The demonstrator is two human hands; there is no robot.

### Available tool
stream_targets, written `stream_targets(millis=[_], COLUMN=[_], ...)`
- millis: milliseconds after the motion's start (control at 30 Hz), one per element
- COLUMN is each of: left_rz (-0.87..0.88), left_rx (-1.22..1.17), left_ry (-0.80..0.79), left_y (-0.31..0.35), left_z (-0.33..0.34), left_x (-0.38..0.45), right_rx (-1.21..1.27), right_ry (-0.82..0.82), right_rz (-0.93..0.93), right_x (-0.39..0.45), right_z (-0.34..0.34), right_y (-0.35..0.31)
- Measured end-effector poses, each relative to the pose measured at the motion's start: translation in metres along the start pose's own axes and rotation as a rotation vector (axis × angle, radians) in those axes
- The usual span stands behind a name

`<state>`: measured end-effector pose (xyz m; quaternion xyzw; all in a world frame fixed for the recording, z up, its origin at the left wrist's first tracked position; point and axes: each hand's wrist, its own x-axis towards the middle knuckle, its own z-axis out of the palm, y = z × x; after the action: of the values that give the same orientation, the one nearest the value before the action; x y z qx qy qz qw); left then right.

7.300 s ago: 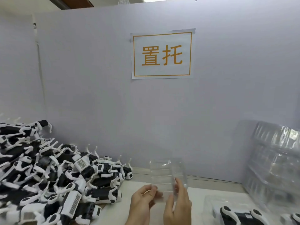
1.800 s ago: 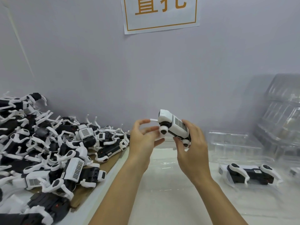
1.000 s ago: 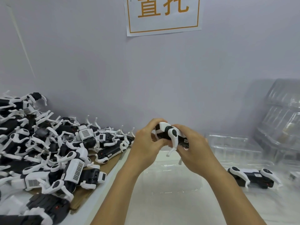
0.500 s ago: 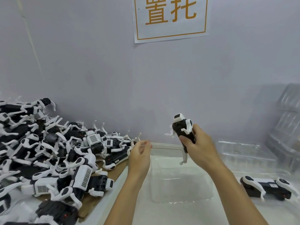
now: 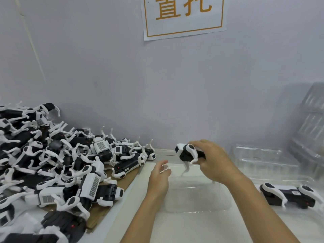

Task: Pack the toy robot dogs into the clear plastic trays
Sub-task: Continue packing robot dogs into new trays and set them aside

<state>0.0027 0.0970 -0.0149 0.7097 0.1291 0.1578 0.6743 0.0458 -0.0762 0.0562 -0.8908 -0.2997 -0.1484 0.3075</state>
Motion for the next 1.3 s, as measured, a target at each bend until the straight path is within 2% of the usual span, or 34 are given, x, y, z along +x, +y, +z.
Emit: stream_targets(millis=[100, 167, 333, 500, 667, 833, 1300], left_rz=[0.017, 0.025, 0.037, 0.044, 0.047, 0.051, 0.023], left_rx=[0.002, 0.016, 0.015, 0.016, 0.03, 0.018, 0.023], left_ry=[-0.013, -0.016, -0.033, -0.033, -0.038, -0.035, -0.032], left_y=[-0.001, -0.001, -0.003, -0.003, -0.003, -0.001, -0.003], left_z=[0.0, 0.001, 0.0, 0.001, 0.0, 0.0, 0.0], left_x=[0.001, 0.003, 0.004, 0.003, 0.002, 0.001, 0.001], right_rx=[0.06, 0.085, 0.021, 0.042, -0.005, 0.029, -0.059], right_ry=[-0.15, -0.181, -0.101, -0.119, -0.038, -0.121, -0.159], right_rz=[0.034, 0.07, 0.069, 0.113, 0.11, 0.103, 0.106], right_x=[-0.004, -0.009, -0.011, -0.013, -0.013, -0.013, -0.012], right_z=[0.014, 0.024, 0.032, 0.034, 0.035, 0.033, 0.037], right_y=[0.002, 0.004, 0.007, 0.009, 0.009, 0.009, 0.008])
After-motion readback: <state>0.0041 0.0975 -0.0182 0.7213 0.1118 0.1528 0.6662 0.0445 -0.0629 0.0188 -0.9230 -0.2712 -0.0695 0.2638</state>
